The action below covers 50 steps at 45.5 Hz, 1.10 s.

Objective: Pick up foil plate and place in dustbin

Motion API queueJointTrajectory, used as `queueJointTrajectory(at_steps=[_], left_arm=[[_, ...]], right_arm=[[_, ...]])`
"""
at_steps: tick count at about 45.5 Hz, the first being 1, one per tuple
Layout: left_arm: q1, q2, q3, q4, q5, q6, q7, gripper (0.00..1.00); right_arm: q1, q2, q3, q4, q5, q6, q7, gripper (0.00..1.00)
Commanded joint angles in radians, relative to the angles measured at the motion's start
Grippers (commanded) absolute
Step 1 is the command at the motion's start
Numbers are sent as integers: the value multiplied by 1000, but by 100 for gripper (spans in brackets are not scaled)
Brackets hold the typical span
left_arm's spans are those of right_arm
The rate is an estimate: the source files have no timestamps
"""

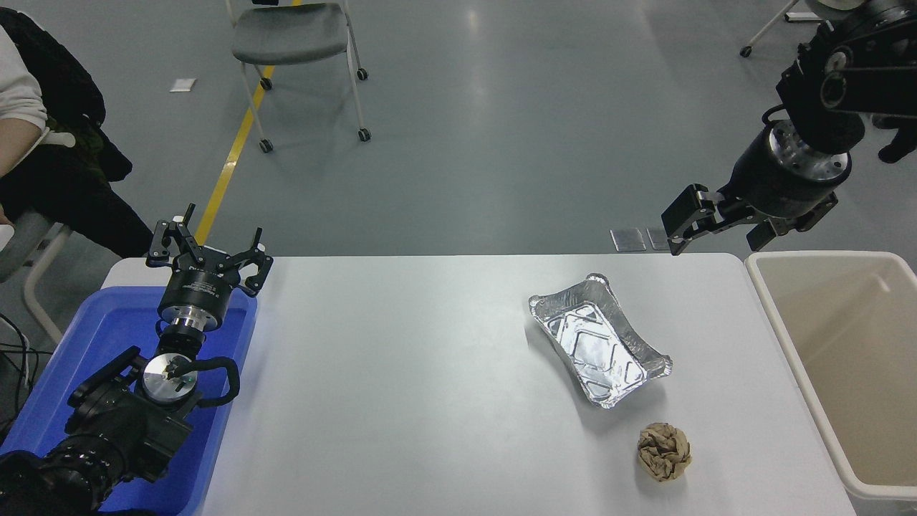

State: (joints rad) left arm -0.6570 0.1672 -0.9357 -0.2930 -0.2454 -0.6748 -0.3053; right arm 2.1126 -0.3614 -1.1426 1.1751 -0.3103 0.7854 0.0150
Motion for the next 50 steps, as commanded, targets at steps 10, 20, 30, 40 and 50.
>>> queueJointTrajectory(at_steps=[10,20,30,40,50], left_arm=[[-1,0,0,0,0,0,0,99],[0,0,0,0,0,-2,0,99],[-1,0,0,0,0,-2,0,99],[-1,0,0,0,0,-2,0,99],[-1,0,0,0,0,-2,0,99]], right_arm=[[-118,2,47,-267,20,0,0,100],[-106,6,46,-265,27,0,0,100],[-121,44,49,-258,31,0,0,100],[-235,101,115,-284,30,0,0,100],[-419,231,127,-429,13,-103,0,100]])
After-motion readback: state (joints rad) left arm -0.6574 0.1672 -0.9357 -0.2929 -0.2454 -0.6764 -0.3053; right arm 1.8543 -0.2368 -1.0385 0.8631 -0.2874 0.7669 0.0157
